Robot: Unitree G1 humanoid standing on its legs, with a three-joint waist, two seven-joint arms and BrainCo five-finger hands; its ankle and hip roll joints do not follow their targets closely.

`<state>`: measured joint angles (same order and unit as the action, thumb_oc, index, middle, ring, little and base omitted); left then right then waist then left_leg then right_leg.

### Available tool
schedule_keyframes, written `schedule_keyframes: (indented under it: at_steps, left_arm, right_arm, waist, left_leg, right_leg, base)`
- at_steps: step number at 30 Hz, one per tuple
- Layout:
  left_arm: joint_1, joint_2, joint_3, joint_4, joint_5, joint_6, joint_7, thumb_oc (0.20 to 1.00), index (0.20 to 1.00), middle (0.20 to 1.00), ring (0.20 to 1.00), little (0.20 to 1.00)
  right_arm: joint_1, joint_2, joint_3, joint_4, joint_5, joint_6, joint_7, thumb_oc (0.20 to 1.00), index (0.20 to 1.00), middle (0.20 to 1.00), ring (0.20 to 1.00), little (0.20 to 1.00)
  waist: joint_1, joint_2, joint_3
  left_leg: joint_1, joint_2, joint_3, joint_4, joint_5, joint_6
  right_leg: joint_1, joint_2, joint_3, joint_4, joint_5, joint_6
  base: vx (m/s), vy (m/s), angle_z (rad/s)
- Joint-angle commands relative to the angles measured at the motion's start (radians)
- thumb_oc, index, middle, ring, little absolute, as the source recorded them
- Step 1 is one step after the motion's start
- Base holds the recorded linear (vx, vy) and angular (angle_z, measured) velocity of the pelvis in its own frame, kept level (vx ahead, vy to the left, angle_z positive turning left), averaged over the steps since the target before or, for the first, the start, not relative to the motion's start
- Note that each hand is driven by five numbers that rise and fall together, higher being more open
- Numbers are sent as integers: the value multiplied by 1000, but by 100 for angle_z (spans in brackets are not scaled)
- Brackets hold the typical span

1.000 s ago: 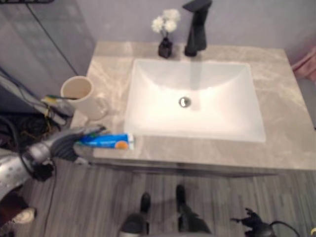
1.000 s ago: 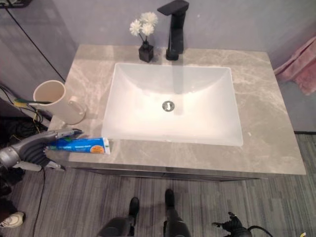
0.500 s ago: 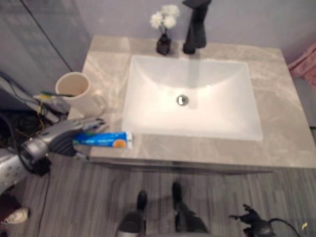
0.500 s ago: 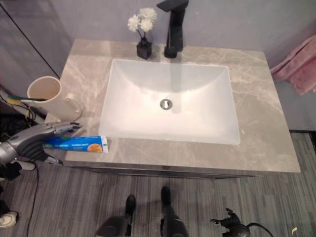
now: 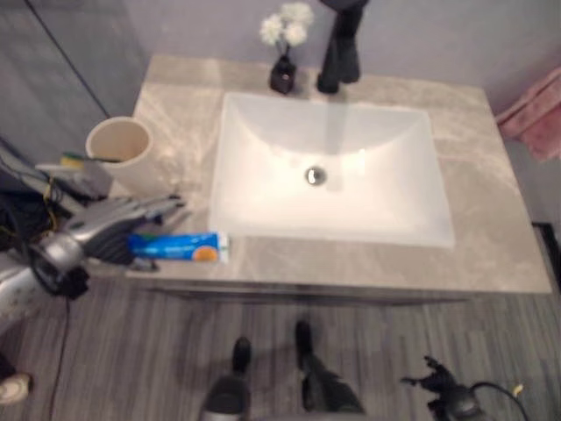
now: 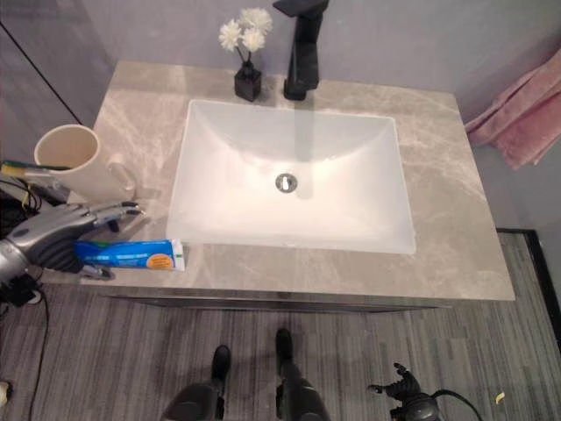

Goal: Put brush and paste in cup on sink, flatten towel.

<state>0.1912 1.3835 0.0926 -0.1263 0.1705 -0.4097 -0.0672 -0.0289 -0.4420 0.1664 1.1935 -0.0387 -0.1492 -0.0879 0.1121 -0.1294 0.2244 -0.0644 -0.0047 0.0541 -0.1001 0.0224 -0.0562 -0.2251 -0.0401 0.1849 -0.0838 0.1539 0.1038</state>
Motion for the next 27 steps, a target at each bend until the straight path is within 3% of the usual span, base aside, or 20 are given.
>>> schedule_keyframes:
  at_steps: [1,8,9,10,11,12,27]
  left_arm:
    - [128,-6,-29,45,126,24,-37,1000,1000,1000,1000,1000]
    - [171,-107,-2,16,210,50,-31,1000,1000,1000,1000,1000]
    - [167,-108,-5,18,212,50,-30,912,912,912,912,912]
    - [166,-122,-18,32,233,55,-27,354,354,354,354,354]
    - [163,-122,-22,34,235,55,-26,354,354,354,354,354]
    - [158,-142,-54,60,247,68,-41,200,200,200,200,200]
    - [88,-225,-224,188,357,107,-66,200,200,200,200,200]
  right_arm:
    - [7,-19,37,7,12,-9,-28,1000,1000,1000,1000,1000]
    - [0,11,19,35,20,1,-41,1000,1000,1000,1000,1000]
    - [-1,10,19,35,20,1,-41,1000,1000,1000,1000,1000]
    - [-4,10,18,33,21,2,-45,1000,1000,1000,1000,1000]
    - [-4,10,18,33,21,2,-45,1000,1000,1000,1000,1000]
    - [-11,9,19,34,21,5,-49,1000,1000,1000,1000,1000]
    - [-14,-2,-46,93,73,27,-48,1000,1000,1000,1000,1000]
  waist:
    - [4,-36,-15]
    - [18,-28,-8]
    - [18,-27,-8]
    - [18,-24,-8]
    - [18,-24,-8]
    - [15,-22,-7]
    - [14,2,-15]
  left_leg:
    - [0,-1,-20,13,-38,38]
    - [-3,-4,-29,13,-40,41]
    - [-3,-4,-29,13,-40,42]
    - [-4,-6,-30,13,-40,43]
    - [-4,-6,-31,13,-40,43]
    - [-4,-7,-29,13,-41,43]
    - [-10,-2,-21,13,-43,38]
  right_leg:
    - [-80,-86,14,8,86,118]
    - [-78,-89,6,8,77,110]
    - [-79,-90,6,8,77,111]
    - [-79,-90,4,8,76,110]
    - [-79,-90,4,8,76,110]
    - [-80,-91,3,9,75,110]
    - [-86,-92,1,7,67,103]
  base:
    - [0,0,0]
    - [0,0,0]
    - [0,0,0]
    - [0,0,0]
    - [0,0,0]
    - [0,0,0]
    - [7,-5,-2]
